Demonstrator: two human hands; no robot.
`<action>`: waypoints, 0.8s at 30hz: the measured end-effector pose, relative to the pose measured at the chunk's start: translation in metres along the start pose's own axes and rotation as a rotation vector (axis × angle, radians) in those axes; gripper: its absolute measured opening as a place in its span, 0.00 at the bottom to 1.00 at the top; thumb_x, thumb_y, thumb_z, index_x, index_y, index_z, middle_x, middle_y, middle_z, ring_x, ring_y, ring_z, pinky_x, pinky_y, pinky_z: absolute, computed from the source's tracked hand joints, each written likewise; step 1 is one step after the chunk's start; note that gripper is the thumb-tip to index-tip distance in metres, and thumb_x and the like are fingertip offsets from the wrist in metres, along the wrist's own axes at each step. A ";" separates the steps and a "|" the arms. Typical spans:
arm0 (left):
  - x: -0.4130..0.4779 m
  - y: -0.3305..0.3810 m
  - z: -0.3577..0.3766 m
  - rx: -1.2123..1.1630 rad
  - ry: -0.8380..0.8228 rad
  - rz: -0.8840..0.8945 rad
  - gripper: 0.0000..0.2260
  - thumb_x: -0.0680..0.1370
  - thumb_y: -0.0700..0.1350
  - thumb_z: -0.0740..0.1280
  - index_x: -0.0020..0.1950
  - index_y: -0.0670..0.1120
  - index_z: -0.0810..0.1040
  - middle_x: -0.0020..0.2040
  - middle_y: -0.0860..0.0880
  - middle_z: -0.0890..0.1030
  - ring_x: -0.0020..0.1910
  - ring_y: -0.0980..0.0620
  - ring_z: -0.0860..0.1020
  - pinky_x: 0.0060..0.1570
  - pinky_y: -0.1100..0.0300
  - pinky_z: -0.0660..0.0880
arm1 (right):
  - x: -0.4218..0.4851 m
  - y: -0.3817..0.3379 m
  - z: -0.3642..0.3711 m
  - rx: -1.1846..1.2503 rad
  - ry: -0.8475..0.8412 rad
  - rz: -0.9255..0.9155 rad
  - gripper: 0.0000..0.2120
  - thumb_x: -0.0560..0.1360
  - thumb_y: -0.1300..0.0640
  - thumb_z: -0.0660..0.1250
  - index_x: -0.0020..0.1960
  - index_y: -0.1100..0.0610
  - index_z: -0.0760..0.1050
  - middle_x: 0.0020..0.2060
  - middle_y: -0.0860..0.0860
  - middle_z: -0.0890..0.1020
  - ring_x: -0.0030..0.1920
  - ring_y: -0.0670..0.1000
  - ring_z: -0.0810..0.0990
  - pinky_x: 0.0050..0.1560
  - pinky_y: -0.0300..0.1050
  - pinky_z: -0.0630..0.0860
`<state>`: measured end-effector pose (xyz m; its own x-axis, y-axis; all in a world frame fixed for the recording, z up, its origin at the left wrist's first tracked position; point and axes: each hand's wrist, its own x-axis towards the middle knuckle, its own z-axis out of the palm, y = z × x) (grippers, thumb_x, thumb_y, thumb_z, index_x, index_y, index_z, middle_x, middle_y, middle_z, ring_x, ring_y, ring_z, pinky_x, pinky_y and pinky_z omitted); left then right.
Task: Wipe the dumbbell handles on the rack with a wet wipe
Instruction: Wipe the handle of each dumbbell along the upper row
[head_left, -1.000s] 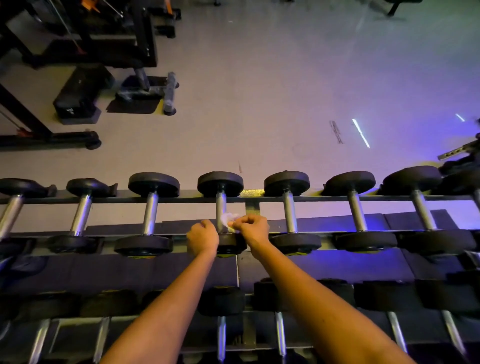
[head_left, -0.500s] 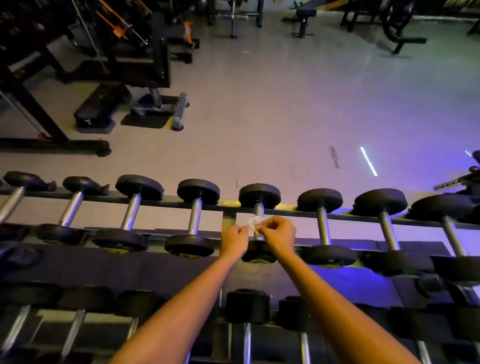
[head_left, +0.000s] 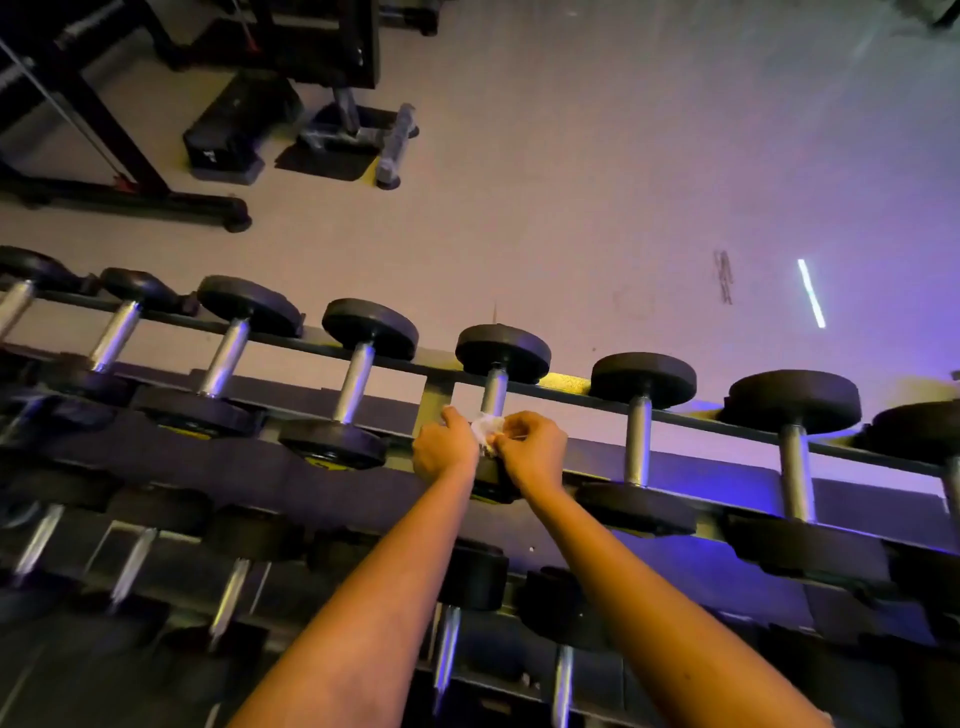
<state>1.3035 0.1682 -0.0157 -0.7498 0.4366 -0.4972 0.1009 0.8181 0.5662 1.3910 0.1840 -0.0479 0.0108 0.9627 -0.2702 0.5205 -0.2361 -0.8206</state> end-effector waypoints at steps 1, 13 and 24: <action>0.001 0.000 0.001 -0.014 0.012 -0.009 0.24 0.83 0.53 0.52 0.59 0.36 0.78 0.60 0.36 0.78 0.58 0.37 0.75 0.51 0.51 0.70 | 0.002 -0.001 0.004 0.023 0.013 0.010 0.04 0.73 0.62 0.72 0.48 0.60 0.81 0.41 0.50 0.81 0.41 0.47 0.79 0.46 0.39 0.77; 0.009 0.000 0.012 -0.035 0.066 -0.052 0.24 0.82 0.55 0.56 0.58 0.36 0.78 0.59 0.35 0.78 0.58 0.36 0.75 0.46 0.53 0.67 | 0.064 -0.029 0.010 0.046 0.109 0.019 0.07 0.72 0.64 0.68 0.37 0.59 0.82 0.32 0.54 0.82 0.36 0.52 0.79 0.42 0.46 0.78; 0.011 -0.001 0.011 0.058 -0.010 -0.034 0.25 0.81 0.58 0.54 0.57 0.40 0.80 0.57 0.39 0.80 0.53 0.40 0.77 0.41 0.57 0.64 | 0.014 -0.007 0.005 0.010 -0.014 0.177 0.07 0.67 0.66 0.71 0.33 0.57 0.83 0.30 0.52 0.83 0.36 0.50 0.82 0.44 0.51 0.82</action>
<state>1.3021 0.1768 -0.0287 -0.7467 0.4118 -0.5223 0.1134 0.8526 0.5100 1.3826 0.1984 -0.0483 0.0897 0.9040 -0.4180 0.5032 -0.4033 -0.7642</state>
